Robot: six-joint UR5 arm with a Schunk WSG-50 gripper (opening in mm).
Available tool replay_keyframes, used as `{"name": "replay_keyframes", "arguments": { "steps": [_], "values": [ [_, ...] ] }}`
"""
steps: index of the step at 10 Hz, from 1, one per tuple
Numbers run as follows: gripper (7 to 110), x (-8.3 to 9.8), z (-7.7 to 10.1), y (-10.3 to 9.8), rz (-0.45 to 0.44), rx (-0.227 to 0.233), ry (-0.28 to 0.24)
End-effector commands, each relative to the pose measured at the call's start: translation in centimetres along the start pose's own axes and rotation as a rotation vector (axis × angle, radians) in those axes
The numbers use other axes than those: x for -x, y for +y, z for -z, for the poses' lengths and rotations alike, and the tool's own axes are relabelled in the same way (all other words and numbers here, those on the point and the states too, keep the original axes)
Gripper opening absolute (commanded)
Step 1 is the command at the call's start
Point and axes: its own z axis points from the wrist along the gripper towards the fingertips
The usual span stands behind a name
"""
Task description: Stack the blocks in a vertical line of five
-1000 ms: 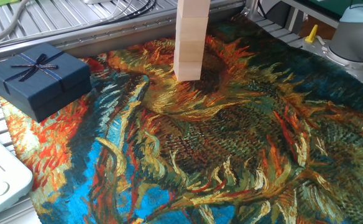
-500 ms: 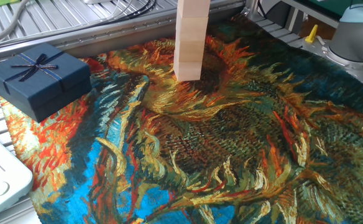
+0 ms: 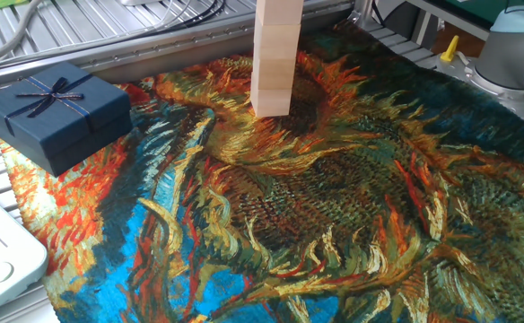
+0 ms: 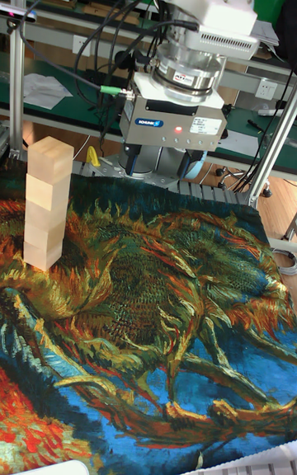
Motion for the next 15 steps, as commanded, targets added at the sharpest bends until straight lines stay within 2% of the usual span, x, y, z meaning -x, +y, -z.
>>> {"name": "replay_keyframes", "arguments": {
  "steps": [1, 2, 3, 4, 5, 6, 7, 8, 9, 10, 11, 12, 13, 15],
  "values": [
    [7, -0.2, 0.1, 0.1, -0.019, -0.001, 0.003],
    [7, -0.3, 0.1, -0.1, -0.023, -0.014, 0.004],
    [7, -0.2, 0.2, 0.4, -0.014, 0.009, -0.004],
    [7, 0.5, 0.2, 1.0, 0.045, 0.038, -0.032],
    [44, 0.3, 0.2, 0.7, 0.073, 0.023, -0.022],
    [44, 0.2, 0.3, 1.5, 0.045, 0.044, -0.026],
    [88, 0.1, 0.3, 2.3, 0.039, 0.072, -0.025],
    [88, -0.1, 0.2, 1.6, 0.043, 0.045, -0.018],
    [88, -0.2, 0.2, 1.2, 0.007, 0.027, -0.014],
    [88, 1.4, 0.1, 1.1, -0.084, 0.022, -0.075],
    [22, 1.3, 0.0, 0.9, -0.135, 0.008, -0.076],
    [22, 0.5, -0.1, -0.5, -0.13, -0.058, -0.05],
    [22, 0.3, -0.1, 0.4, -0.136, -0.026, -0.043],
    [22, 0.4, -0.2, 0.6, -0.148, -0.019, -0.046]
  ]
}}
